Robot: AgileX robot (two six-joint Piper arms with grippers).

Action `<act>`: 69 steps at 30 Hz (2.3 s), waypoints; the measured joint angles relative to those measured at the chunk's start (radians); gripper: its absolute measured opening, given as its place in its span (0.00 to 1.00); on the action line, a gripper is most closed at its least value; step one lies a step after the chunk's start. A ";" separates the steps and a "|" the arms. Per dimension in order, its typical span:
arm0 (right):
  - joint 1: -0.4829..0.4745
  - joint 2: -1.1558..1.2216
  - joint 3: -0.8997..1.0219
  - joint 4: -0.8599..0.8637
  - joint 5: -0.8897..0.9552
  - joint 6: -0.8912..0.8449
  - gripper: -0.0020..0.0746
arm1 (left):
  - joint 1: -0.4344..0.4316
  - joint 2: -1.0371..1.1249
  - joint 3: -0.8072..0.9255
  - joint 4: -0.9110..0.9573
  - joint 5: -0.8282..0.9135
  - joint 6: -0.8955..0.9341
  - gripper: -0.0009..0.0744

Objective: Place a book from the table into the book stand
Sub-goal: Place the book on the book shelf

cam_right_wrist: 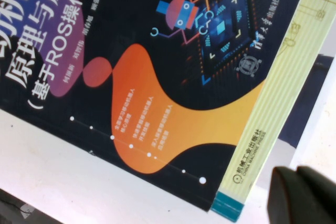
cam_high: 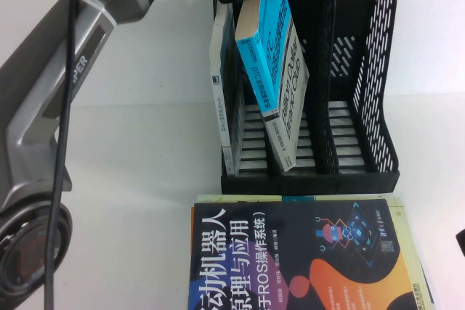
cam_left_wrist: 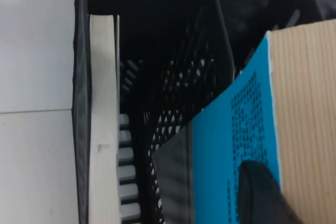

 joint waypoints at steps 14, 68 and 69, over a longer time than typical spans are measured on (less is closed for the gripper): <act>0.000 0.000 0.000 0.004 0.000 0.000 0.02 | -0.020 0.000 -0.091 -0.074 0.072 0.074 0.26; 0.000 0.000 0.000 0.006 -0.001 0.000 0.02 | -0.083 -0.002 -0.198 0.152 0.149 0.123 0.26; 0.000 0.000 0.000 0.006 -0.001 0.000 0.02 | -0.088 -0.007 -0.198 0.152 0.149 0.123 0.26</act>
